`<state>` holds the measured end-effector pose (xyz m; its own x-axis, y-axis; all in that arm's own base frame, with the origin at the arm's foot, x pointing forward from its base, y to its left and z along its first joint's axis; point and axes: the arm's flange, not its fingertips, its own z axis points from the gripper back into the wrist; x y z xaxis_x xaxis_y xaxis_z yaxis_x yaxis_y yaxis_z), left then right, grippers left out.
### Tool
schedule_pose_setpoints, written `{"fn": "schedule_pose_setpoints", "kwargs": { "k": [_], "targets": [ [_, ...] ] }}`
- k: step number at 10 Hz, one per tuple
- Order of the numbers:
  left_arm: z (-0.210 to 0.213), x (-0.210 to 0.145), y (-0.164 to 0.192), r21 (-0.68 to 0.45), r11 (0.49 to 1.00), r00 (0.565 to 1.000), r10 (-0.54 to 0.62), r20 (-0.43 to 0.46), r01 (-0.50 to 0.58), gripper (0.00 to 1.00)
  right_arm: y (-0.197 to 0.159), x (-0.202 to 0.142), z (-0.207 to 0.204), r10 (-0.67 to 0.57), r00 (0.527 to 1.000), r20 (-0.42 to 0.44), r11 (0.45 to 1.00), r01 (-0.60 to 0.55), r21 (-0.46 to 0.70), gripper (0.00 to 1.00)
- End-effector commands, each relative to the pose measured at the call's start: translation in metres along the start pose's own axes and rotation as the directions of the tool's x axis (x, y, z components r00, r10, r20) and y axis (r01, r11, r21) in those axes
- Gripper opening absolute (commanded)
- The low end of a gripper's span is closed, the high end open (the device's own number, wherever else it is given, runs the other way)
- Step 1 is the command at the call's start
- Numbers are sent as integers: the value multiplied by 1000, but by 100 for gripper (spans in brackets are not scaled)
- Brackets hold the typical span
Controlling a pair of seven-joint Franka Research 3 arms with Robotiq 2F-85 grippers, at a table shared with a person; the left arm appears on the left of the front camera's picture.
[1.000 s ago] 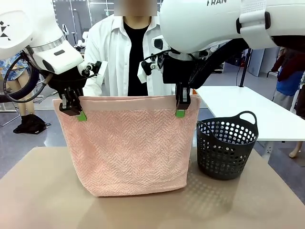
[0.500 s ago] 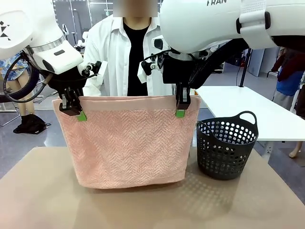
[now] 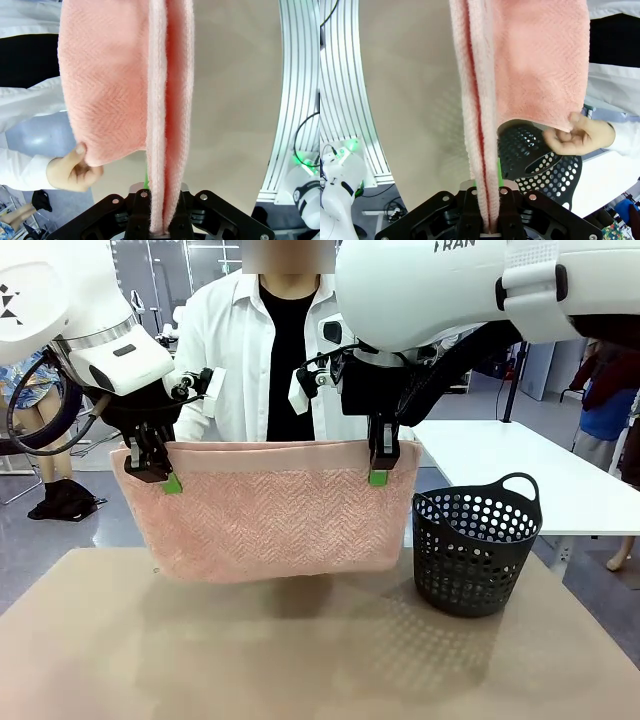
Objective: Fold the towel.
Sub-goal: Release the end of the 100 cm Hotel Towel you were holding.
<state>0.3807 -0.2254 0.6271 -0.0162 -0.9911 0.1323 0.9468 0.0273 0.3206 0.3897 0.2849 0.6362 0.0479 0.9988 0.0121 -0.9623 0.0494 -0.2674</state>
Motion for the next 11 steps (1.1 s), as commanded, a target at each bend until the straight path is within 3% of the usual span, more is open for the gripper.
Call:
{"fn": "schedule_pose_setpoints", "kwargs": {
  "k": [1, 11],
  "targets": [
    [1, 0, 0, 5, 1000, 1000, 2, 1, -2, 0, 0, -1, 1, 0, 1000, -1, 1000, 0, -3, 0],
    [1, 0, 0, 5, 1000, 1000, 2, 1, -2, 0, 0, -1, 1, 0, 1000, -1, 1000, 0, -3, 0]
  ]
}}
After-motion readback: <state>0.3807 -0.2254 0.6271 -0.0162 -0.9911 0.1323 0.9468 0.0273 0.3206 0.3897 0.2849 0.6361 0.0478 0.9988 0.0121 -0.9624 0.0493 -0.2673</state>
